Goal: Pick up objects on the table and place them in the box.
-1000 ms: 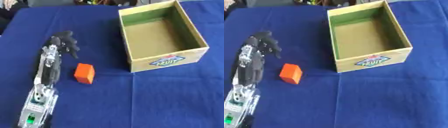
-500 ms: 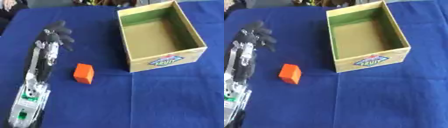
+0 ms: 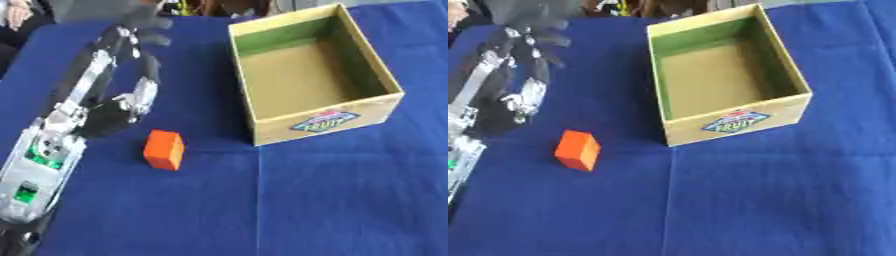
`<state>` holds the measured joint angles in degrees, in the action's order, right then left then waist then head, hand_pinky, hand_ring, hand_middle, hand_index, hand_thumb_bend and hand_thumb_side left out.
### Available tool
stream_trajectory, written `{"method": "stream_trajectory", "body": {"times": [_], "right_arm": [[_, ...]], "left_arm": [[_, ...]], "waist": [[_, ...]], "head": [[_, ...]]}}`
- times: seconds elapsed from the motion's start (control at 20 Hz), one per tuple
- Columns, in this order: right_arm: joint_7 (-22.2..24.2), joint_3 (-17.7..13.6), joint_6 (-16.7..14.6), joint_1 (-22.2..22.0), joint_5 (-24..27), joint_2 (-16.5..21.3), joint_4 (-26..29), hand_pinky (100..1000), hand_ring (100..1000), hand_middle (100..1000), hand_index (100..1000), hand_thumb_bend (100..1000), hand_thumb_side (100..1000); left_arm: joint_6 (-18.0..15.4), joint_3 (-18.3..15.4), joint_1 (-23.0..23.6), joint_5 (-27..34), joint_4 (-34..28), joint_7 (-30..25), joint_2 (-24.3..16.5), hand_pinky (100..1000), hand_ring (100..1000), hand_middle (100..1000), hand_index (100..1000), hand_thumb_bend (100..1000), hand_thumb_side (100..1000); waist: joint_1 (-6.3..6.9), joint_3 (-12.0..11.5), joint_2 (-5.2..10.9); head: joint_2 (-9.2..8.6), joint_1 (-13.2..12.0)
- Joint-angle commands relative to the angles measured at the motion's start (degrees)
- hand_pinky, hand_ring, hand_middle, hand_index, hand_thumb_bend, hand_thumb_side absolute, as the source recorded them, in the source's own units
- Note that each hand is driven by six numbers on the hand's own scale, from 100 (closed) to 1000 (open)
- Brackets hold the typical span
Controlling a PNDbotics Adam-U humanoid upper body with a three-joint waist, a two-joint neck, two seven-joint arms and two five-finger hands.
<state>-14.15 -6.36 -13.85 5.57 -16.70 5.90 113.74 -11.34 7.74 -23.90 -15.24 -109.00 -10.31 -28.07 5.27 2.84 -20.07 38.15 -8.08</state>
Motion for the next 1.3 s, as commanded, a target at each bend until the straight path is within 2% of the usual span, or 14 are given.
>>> {"method": "stream_trajectory", "body": {"times": [0.05,0.1,0.25,0.35,0.4,0.45,0.5,0.55,0.6,0.7,0.75,0.95,1.15,1.3], "right_arm": [[0.02,-0.1,-0.26,0.1,-0.83,1.1,0.85,809,951,625,967,100,969],[0.1,-0.05,-0.34,0.05,-0.91,1.1,0.85,809,952,624,965,100,969],[0.35,0.1,-0.48,-0.1,-1.08,1.08,0.85,809,951,624,964,100,968],[0.42,0.16,-0.57,-0.12,-1.1,1.05,0.85,809,951,624,964,100,970],[0.49,0.24,-0.61,-0.11,-1.1,1.03,0.85,809,952,624,964,100,971],[0.58,0.3,-0.63,-0.11,-1.11,1.0,0.85,809,952,624,964,100,970],[0.63,0.34,-0.65,-0.11,-1.12,0.97,0.85,809,952,624,964,100,970],[0.66,0.36,-0.67,-0.1,-1.12,0.92,0.85,809,952,624,964,100,970],[0.68,0.37,-0.7,-0.09,-1.11,0.89,0.85,809,952,624,964,100,970],[0.75,0.44,-0.73,-0.09,-1.07,0.82,0.85,810,952,623,964,100,969],[0.82,0.5,-0.73,-0.08,-1.05,0.79,0.85,810,952,623,964,100,969],[1.03,0.65,-0.73,-0.05,-0.91,0.68,0.85,810,952,623,964,100,967],[1.23,0.83,-0.84,0.02,-0.72,0.5,0.85,810,952,622,963,100,966],[1.41,0.93,-0.85,0.12,-0.63,0.46,0.85,810,953,622,962,100,965]], "left_arm": [[0.44,2.75,-2.27,-2.57,2.6,-2.48,-5.5,655,832,877,1000,100,558],[0.68,3.69,-2.92,-3.32,3.65,-3.23,-6.72,675,857,918,1000,100,581],[1.93,6.71,-4.58,-5.64,6.91,-5.55,-10.49,691,874,940,1000,100,672],[1.71,7.99,-5.13,-7.19,8.12,-7.1,-13.01,705,885,948,1000,100,820],[1.34,8.6,-5.17,-7.97,8.6,-7.87,-14.27,714,892,952,1000,139,913],[0.83,9.1,-5.14,-8.74,8.97,-8.65,-15.53,720,897,956,1000,228,967],[0.22,9.33,-5.03,-9.48,9.09,-9.38,-16.72,725,901,960,1000,278,1000],[-0.49,9.2,-4.82,-10.25,8.84,-10.16,-17.99,725,901,960,1000,278,1000],[-1.23,8.77,-4.53,-11.03,8.33,-10.93,-19.24,726,904,961,1000,402,1000],[-2.74,7.34,-3.88,-12.55,6.76,-12.46,-21.73,723,905,961,1000,561,1000],[-3.51,6.62,-3.53,-13.33,5.85,-13.24,-22.99,722,904,958,1000,592,1000],[-6.68,4.14,-1.98,-16.51,1.97,-16.41,-28.15,726,907,965,1000,664,1000],[-9.94,2.68,-0.07,-19.77,-1.66,-19.67,-33.44,735,914,981,1000,687,1000],[-12.4,2.08,0.85,-22.23,-2.54,-22.13,-34.85,738,918,992,1000,690,1000]], "waist": [[-0.23,-0.01,1.16],[-0.26,0.03,1.14],[-0.33,0.21,1.11],[-0.38,0.36,1.07],[-0.38,0.45,1.03],[-0.38,0.54,0.99],[-0.4,0.61,0.95],[-0.45,0.7,0.9],[-0.5,0.77,0.87],[-0.6,0.85,0.82],[-0.64,0.89,0.8],[-0.79,1.2,0.78],[-1.01,1.66,0.67],[-1.02,1.81,0.6]], "head": [[-0.47,0.39],[-0.5,0.4],[-0.64,0.32],[-0.73,0.3],[-0.71,0.28],[-0.67,0.24],[-0.65,0.21],[-0.66,0.13],[-0.65,0.06],[-0.73,0.02],[-0.79,-0.03],[-0.95,-0.35],[-1.09,-0.84],[-1.18,-1.01]]}}
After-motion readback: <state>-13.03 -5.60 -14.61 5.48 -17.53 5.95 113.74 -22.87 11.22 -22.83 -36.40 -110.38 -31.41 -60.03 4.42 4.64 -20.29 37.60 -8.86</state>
